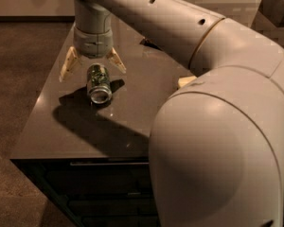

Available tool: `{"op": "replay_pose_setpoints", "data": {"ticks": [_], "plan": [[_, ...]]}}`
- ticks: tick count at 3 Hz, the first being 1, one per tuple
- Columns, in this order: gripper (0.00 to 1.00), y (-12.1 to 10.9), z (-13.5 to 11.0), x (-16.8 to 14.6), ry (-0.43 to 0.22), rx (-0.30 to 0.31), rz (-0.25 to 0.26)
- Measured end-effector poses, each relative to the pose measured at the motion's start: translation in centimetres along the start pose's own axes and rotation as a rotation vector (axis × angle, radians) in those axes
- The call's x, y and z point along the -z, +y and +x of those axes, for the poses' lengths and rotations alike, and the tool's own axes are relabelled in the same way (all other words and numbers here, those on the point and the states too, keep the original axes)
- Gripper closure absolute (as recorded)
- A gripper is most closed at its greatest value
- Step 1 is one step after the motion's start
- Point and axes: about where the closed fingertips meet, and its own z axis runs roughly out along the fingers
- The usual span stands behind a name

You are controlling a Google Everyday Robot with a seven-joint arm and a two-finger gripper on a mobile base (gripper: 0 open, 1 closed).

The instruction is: Place green can upright

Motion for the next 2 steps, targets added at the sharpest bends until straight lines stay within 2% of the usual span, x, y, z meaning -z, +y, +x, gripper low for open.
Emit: {"op": "replay_pose_setpoints", "data": {"ticks": [1,2], "plan": [[0.19,-0.60,-0.33,-0.27,-0.005,-0.018,0.008],[0.42,-0.58,-0.48,-0.92,0.005,-0.023,0.020]]}}
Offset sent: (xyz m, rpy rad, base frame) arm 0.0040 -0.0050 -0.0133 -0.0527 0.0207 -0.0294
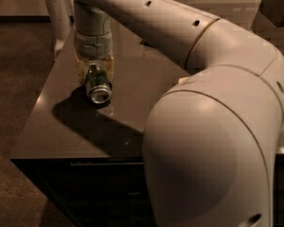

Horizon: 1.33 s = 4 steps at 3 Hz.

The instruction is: Place green can upright

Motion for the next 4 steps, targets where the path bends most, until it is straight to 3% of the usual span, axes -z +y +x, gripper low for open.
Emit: {"op": "replay_pose_setpoints", "data": {"ticks": [1,2,3,4], "plan": [[0.64,0.1,0.0,0.0,-0.021,0.022,-0.003],[0.88,0.4,-0.1,2.2,-0.123,0.100,-0.069],[1.00,1.0,-0.9,5.9,-0.303,0.248,-0.244],[1.00,1.9,-1.7,8.4,-0.444,0.373,-0.370]]}}
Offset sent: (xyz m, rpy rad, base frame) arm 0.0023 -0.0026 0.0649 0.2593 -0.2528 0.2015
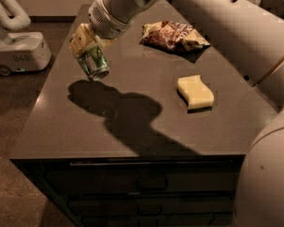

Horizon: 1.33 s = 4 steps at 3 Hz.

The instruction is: Place green can upright

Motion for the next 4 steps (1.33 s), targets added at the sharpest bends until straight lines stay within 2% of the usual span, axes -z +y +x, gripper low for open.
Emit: {"op": "replay_pose_setpoints", "data": {"ticks": [1,2,3,4], "plan": [[1.00,1.1,-1.0,1.5,-0.139,0.123,-0.075],[1.00,1.8,-1.4,2.0,-0.294,0.217,-0.127],[1.00,2.2,-1.1,1.5,-0.435,0.298,-0.171],[1.00,2.7,-1.0,0.9,-0.552,0.382,-0.188]]}}
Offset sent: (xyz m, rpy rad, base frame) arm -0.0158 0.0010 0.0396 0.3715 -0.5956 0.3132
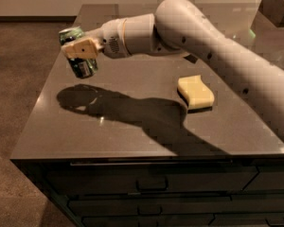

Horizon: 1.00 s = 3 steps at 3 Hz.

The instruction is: Place green can upright

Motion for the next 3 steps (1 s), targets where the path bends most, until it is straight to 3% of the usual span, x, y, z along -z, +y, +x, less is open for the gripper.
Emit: {"op": "replay_pose_setpoints", "data": {"ticks": [1,2,3], "plan": [[1.00,0.2,0.1,-0.7,-0.101,0.101,-0.005],[1.00,0.5,0.8,-1.6,-0.167,0.151,-0.015],[0.85,0.6,1.9,-2.2,-0.198,0.155,-0.005]]}}
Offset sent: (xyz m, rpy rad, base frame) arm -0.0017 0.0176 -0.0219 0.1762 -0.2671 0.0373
